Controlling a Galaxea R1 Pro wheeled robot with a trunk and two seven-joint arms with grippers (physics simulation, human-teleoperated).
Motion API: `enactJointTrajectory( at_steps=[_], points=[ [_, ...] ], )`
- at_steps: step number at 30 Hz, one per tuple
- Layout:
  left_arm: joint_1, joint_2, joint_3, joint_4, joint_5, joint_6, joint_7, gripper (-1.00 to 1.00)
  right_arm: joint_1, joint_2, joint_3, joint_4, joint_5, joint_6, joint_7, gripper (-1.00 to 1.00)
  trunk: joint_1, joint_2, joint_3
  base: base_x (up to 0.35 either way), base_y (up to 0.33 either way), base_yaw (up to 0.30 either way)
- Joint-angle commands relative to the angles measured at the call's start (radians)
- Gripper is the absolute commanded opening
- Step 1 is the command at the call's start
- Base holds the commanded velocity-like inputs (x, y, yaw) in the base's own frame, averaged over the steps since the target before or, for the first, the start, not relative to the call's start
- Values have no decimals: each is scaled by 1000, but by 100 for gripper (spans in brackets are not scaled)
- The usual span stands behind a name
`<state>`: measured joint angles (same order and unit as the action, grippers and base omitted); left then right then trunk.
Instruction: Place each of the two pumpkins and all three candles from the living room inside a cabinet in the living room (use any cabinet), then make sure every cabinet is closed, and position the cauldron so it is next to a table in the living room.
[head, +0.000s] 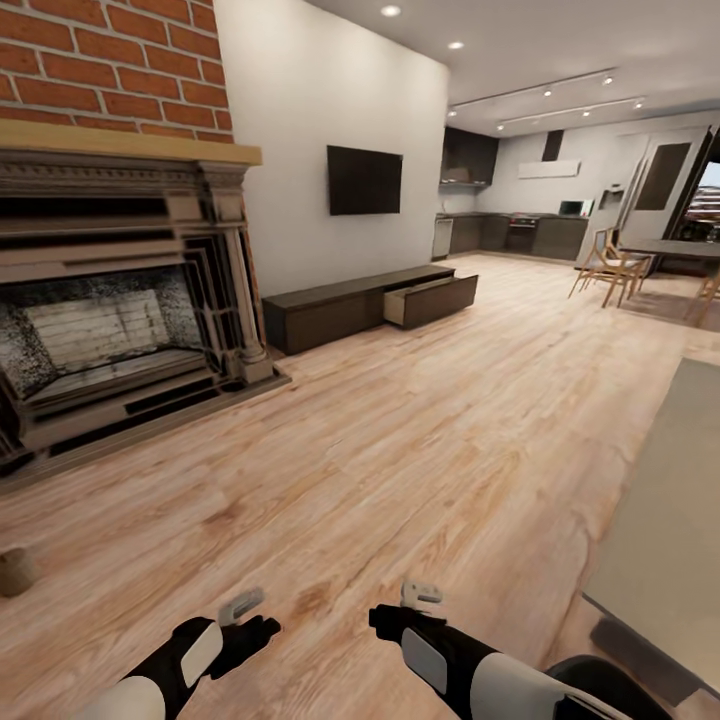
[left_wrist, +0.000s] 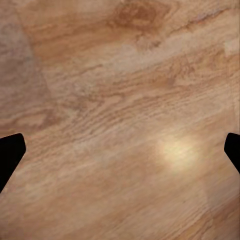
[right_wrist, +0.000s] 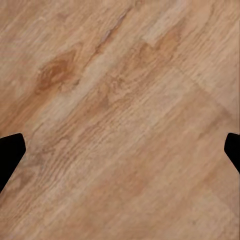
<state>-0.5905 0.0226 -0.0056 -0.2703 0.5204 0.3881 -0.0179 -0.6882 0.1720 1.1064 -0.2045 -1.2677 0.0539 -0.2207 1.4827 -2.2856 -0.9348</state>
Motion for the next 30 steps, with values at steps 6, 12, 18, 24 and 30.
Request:
enactJointTrajectory(
  at_steps=[6, 12, 18, 24, 30],
  points=[
    [0, 0, 0, -1, 3, 5, -2, 100, -1, 0, 7, -2, 3, 3, -8, 100, 0, 0, -2, 167, 292, 170],
    [0, 2, 0, -1, 3, 5, -2, 100, -1, 0, 7, -2, 5, 3, -8, 100, 0, 0, -2, 167, 294, 280],
    [0, 2, 1, -1, 3, 5, -2, 100, -1, 0, 7, -2, 5, 3, -8, 100, 0, 0, -2, 183, 294, 286],
    [0, 3, 0, -1, 3, 5, -2, 100, -1, 0, 8, -2, 5, 2, -9, 100, 0, 0, -2, 196, 292, 285],
    [0, 3, 1, -1, 4, 5, -2, 100, -1, 0, 9, -1, 6, 1, -10, 100, 0, 0, -4, 210, 282, 281]
  ],
)
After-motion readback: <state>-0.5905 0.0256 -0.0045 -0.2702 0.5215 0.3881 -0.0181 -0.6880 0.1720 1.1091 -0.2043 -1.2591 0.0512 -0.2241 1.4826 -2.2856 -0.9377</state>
